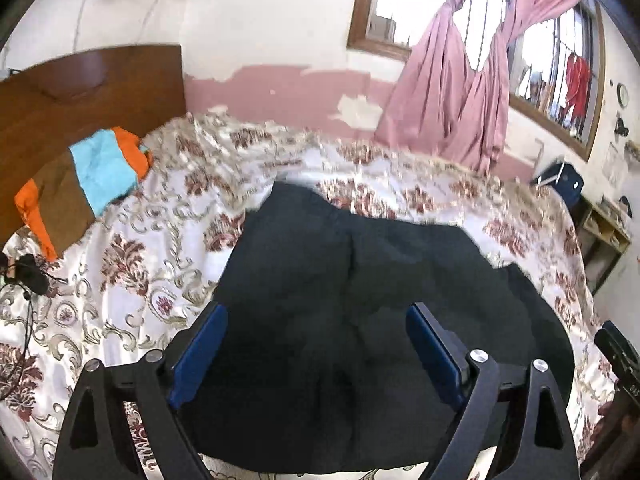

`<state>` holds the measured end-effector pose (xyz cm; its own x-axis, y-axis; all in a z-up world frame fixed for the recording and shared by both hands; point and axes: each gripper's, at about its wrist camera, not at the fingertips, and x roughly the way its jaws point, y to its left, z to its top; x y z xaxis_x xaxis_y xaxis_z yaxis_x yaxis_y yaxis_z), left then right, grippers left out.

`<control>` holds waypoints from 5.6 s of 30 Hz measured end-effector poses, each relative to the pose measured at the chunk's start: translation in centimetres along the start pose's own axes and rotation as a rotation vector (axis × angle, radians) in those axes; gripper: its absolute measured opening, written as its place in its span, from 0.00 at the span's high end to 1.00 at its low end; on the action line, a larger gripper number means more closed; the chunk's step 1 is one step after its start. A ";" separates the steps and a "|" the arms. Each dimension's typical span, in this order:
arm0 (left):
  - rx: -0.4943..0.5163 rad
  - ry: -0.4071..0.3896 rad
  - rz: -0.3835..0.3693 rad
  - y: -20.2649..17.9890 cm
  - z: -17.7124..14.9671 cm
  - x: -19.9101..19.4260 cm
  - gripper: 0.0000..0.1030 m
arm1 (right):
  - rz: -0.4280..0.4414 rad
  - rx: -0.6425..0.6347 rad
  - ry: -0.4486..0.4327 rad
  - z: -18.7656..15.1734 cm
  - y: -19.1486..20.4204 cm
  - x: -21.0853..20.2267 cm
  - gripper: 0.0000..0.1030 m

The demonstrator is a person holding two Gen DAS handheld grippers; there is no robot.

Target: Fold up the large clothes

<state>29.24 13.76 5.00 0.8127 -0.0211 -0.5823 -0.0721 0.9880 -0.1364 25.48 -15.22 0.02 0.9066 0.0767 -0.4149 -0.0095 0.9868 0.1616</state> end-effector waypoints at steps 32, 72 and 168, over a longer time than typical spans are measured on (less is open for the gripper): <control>0.225 -0.251 -0.153 -7.8 -7.9 -16.3 0.00 | -0.082 -0.075 -0.255 -3.4 6.1 -16.8 0.01; 0.184 -0.266 0.007 -2.8 -17.6 -21.8 0.00 | -0.116 -0.035 -0.268 -12.7 6.9 -24.0 0.01; 0.217 -0.193 0.016 -2.3 -20.5 -17.7 0.00 | -0.114 -0.021 -0.112 -16.8 4.9 -19.0 0.01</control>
<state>3.22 8.77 -0.79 0.9088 0.0039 -0.4172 0.0227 0.9980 0.0588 1.16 -9.42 -6.32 0.9438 -0.0517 -0.3265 0.0888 0.9910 0.1000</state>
